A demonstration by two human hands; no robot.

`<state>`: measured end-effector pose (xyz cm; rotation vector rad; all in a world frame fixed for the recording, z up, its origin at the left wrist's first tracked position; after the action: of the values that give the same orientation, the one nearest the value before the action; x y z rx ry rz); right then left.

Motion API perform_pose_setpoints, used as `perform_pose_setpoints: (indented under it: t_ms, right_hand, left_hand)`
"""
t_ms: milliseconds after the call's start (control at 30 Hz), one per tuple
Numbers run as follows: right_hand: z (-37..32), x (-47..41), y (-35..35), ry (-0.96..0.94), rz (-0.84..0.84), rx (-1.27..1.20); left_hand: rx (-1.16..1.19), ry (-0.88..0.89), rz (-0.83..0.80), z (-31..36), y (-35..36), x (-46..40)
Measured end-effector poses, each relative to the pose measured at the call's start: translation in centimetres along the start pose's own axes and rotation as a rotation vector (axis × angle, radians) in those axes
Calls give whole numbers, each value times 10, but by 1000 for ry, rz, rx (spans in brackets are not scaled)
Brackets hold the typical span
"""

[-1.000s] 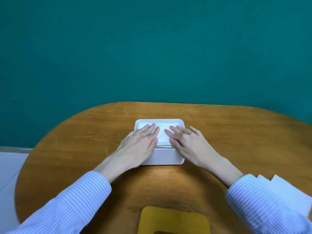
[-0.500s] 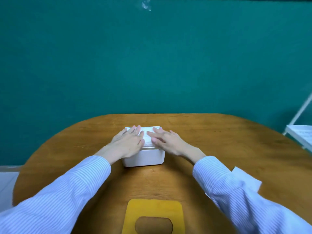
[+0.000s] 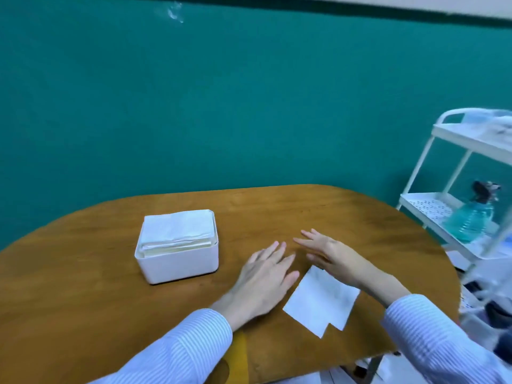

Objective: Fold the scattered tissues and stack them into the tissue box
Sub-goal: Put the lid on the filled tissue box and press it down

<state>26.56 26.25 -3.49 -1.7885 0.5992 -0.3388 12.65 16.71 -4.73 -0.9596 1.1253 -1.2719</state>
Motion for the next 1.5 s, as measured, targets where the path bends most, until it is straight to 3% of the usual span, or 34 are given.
perform_pose_setpoints:
  t_ms: [233, 433, 567, 700, 833, 1000, 1233, 1400, 1500]
  right_hand:
    - [45, 72, 41, 123, -208, 60]
    - [15, 83, 46, 172, -29, 216]
    - [2, 73, 39, 108, 48, 242]
    - [8, 37, 22, 117, 171, 190]
    - [11, 2, 39, 112, 40, 163]
    - [11, -9, 50, 65, 7, 182]
    - [14, 9, 0, 152, 133, -340]
    - [26, 29, -22, 190, 140, -478]
    - [33, 38, -13, 228, 117, -450]
  left_hand:
    - [0, 63, -223, 30, 68, -5]
    - [-46, 30, -246, -6, 54, -9]
    - [101, -48, -145, -22, 42, -7]
    - [84, -107, -23, -33, 39, -11]
    - [117, -124, -19, -35, 35, -17]
    - [197, -71, -15, -36, 37, -17]
    - [649, -61, 89, -37, 6, -24]
    - [814, -106, 37, -24, 0, -30]
    - [777, -104, 9, -18, 12, -29]
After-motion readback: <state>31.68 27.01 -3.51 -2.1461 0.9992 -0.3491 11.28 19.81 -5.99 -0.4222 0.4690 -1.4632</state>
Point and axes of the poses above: each hand's wrist, its own x-axis away from the middle knuckle, its own y-axis out of the palm, z = x × y, the point moved 6 cm from there along -x, towards the middle knuckle, and after that the axes turned 7 degrees about -y, right-handed, at the moved point
